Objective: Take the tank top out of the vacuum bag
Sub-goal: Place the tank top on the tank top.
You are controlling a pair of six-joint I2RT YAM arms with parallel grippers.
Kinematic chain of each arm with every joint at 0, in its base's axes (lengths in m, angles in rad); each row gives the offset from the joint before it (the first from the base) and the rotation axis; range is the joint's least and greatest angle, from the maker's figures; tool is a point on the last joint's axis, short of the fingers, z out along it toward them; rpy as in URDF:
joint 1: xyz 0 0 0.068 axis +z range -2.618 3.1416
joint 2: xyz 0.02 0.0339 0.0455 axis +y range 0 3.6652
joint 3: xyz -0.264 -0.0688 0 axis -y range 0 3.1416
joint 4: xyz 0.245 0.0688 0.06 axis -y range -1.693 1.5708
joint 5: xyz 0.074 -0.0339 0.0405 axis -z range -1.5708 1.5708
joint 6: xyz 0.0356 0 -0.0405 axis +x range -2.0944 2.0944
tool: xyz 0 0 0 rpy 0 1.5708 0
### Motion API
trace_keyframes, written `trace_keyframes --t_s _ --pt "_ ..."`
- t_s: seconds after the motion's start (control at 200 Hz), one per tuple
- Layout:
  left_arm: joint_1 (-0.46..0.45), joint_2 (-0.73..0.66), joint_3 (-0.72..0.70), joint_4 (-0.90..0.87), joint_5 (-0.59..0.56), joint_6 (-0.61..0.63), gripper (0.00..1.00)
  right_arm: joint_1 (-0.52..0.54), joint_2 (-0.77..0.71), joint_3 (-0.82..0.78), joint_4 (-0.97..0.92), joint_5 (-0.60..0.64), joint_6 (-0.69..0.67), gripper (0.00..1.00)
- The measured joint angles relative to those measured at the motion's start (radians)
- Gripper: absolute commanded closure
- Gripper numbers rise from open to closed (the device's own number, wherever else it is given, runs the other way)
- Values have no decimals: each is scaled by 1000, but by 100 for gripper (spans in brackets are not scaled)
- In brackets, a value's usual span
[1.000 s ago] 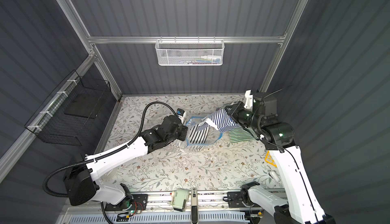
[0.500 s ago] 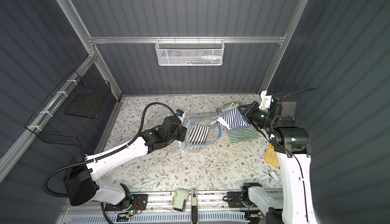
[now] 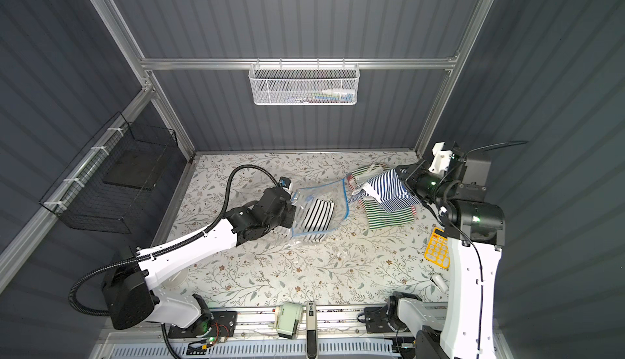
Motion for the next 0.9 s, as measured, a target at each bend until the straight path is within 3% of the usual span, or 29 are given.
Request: trace_keyframes --t_s 0.575,0.9 --pt "8 -8 -1 -25 -49 0 100 -71 118 -210 345 -23 -229 100" --pt "15 6 0 -28 -53 0 100 -95 170 -261 511 -29 -272 100"
